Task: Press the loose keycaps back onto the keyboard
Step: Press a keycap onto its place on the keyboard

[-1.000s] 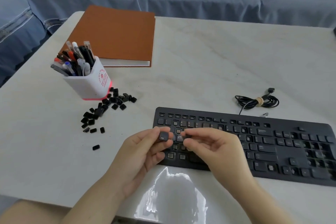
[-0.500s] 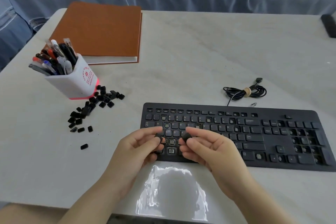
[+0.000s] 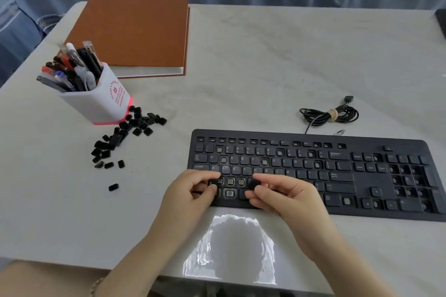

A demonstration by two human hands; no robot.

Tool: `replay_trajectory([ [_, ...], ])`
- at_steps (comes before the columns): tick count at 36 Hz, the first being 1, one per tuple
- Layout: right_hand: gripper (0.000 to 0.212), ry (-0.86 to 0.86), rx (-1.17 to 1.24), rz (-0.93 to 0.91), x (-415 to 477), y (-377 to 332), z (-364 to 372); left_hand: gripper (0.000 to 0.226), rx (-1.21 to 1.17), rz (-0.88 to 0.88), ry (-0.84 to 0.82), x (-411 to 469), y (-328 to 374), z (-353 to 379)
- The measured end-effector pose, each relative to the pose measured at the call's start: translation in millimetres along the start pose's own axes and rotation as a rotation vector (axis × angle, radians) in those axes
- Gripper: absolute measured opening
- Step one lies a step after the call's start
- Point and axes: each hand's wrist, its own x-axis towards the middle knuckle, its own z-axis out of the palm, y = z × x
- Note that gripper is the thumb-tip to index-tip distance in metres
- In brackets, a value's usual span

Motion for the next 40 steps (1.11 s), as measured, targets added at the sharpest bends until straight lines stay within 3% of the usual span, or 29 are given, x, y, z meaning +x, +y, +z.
replay_trajectory([
  [10, 0.020, 0.074, 0.031, 0.044, 5, 5, -7, 0.039, 0.108, 0.111, 0.060, 3, -12, 4],
  [20, 0.022, 0.109, -0.011, 0.035, 3, 4, -17, 0.019, 0.336, 0.268, 0.072, 11, -17, 8],
  [30, 0.022, 0.101, -0.107, 0.020, -2, 2, -23, 0.014, 0.379, 0.314, 0.063, 14, -29, 12],
  [40, 0.028, 0.065, -0.268, -0.154, -3, 7, -18, 0.020, 0.364, 0.370, 0.108, 16, -37, 11],
])
